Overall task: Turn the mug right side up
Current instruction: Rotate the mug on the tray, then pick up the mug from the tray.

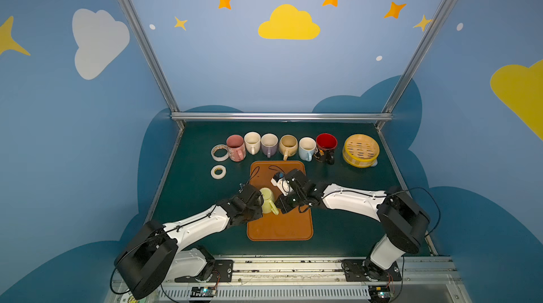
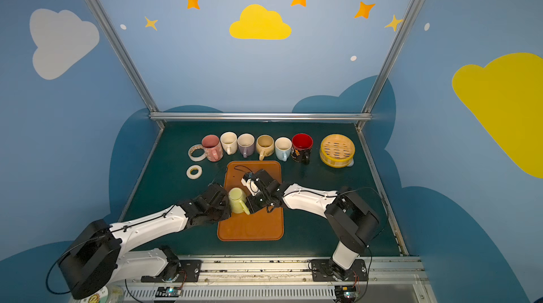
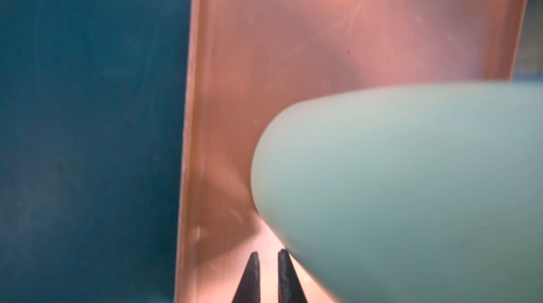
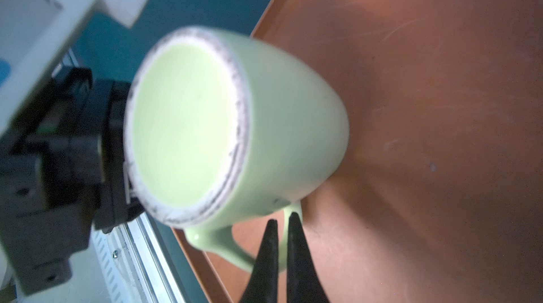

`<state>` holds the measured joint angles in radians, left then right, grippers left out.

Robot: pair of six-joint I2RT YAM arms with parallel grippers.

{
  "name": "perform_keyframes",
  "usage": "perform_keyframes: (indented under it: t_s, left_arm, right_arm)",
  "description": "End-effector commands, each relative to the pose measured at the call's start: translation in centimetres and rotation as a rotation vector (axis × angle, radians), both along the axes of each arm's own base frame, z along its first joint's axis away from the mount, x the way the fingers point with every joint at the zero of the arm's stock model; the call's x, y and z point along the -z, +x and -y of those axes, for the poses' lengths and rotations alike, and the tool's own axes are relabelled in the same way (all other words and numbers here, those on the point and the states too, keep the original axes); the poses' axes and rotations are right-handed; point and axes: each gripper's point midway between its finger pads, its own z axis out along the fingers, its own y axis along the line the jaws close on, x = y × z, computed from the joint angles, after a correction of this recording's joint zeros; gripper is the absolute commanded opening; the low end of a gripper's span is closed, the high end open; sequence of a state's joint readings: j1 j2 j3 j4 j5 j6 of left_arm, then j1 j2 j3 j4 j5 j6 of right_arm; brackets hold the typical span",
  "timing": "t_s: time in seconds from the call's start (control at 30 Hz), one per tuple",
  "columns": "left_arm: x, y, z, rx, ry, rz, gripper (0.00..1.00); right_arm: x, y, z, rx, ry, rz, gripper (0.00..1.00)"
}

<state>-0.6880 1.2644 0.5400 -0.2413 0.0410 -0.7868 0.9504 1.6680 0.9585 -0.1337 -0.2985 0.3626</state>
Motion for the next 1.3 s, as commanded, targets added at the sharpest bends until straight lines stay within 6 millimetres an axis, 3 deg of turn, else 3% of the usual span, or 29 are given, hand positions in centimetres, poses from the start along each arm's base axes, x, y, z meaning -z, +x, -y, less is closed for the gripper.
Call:
perform_keyframes:
  t_s: [0.0,0.33,0.47,0.6,0.77,0.87,1.07,1.27]
  left_arm:
    - [-1.2,2.2,0.9,0.015,-0.032,0.05,0.14]
    - [-1.9,5.0,0.7,0.024,-0.005,0.068,0.17]
    - [-3.6,4.8,-0.8,0.02,0.023,0.094,0.21]
    - [-6.5,3.8,-2.0,0.061,0.059,0.141,0.35]
    - [-10.1,1.8,-1.9,0.168,0.073,0.178,0.44]
    - [-11.0,0.5,-1.1,0.222,0.133,0.174,0.49]
    - [-10.4,-0.9,1.5,0.297,0.231,0.154,0.61]
    - [-9.0,-0.8,3.2,0.327,0.274,0.109,0.63]
  right_arm:
    - [-1.6,-1.1,-0.6,-0.012,0.048,0.008,0.0]
    - [-2.0,-2.0,-1.2,-0.01,0.074,-0.011,0.0]
    - [-2.0,-1.9,-0.6,0.005,0.068,-0.006,0.0]
    - [-3.4,-1.6,0.6,0.026,0.075,0.029,0.0]
    - [-6.1,-1.0,3.4,0.069,0.089,0.099,0.02]
    - [-7.4,-0.3,5.7,0.116,0.088,0.135,0.21]
    - [-9.1,1.2,10.6,0.256,0.117,0.17,0.42]
    - [-10.1,1.3,13.8,0.333,0.128,0.21,0.48]
